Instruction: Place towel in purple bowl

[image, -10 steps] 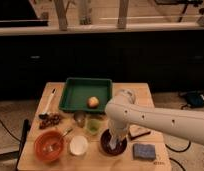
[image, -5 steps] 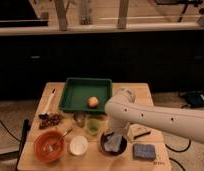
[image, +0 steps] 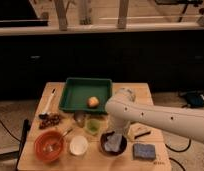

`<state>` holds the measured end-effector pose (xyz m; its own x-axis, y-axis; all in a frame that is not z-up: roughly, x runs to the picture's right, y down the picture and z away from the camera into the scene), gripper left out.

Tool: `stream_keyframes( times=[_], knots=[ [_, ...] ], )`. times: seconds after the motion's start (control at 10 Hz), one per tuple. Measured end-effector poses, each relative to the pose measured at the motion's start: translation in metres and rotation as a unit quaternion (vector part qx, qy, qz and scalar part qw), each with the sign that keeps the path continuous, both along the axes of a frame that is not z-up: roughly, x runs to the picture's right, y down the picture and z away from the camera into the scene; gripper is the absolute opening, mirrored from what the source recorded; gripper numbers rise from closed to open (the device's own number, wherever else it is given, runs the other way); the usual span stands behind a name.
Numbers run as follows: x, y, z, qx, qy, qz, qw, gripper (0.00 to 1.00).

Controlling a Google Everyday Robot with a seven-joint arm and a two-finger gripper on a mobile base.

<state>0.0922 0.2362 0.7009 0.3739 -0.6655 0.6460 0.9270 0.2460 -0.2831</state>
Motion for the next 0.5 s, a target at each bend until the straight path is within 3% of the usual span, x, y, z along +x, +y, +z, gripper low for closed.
stream_keyframes(
  times=[0.5],
  knots=[
    [0.0006, -0.0007, 0.0016, -0.001, -0.005, -0.004, 1.0, 0.8]
  ],
)
